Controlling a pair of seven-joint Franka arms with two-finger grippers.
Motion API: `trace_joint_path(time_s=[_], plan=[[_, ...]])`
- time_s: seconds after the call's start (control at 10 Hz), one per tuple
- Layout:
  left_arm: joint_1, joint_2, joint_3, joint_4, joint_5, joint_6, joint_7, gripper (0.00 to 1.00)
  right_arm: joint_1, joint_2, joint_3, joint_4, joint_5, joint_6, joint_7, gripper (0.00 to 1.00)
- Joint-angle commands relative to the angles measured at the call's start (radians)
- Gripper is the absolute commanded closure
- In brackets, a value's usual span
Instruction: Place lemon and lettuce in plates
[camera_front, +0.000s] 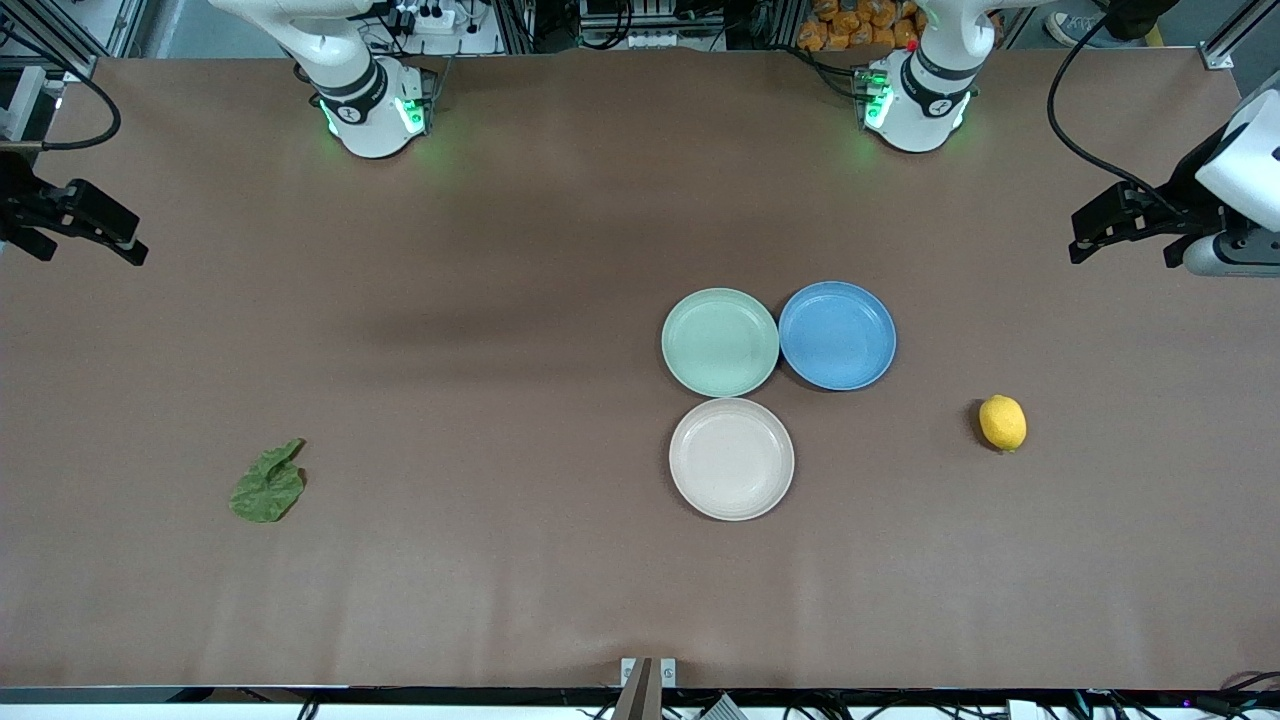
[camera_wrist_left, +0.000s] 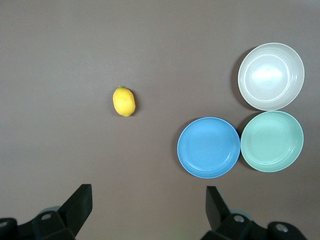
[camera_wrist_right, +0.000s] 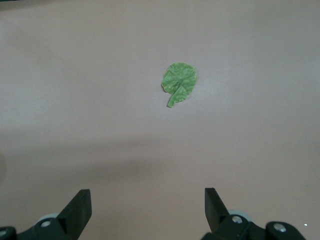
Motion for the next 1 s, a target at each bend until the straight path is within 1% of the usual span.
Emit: trace_joint_path(time_s=[0.0, 0.4, 0.6, 0.9], plan=[[0.002, 0.008, -0.001, 0.023, -0.009, -0.023, 0.034, 0.0, 0.0, -0.007, 0.001, 0.009, 0.016, -0.016, 0.018, 0.0], [0.005, 0.03, 0.004, 0.023, 0.004, -0.022, 0.034, 0.0, 0.0, -0.01, -0.001, 0.006, 0.014, -0.03, 0.017, 0.0], [0.008, 0.066, 0.01, 0.023, 0.012, -0.02, 0.032, 0.0, 0.0, -0.009, -0.001, 0.006, 0.014, -0.03, 0.017, 0.0], [0.003, 0.147, 0.01, 0.023, 0.07, -0.016, 0.031, 0.0, 0.0, -0.007, -0.002, 0.006, 0.014, -0.027, 0.015, 0.0]])
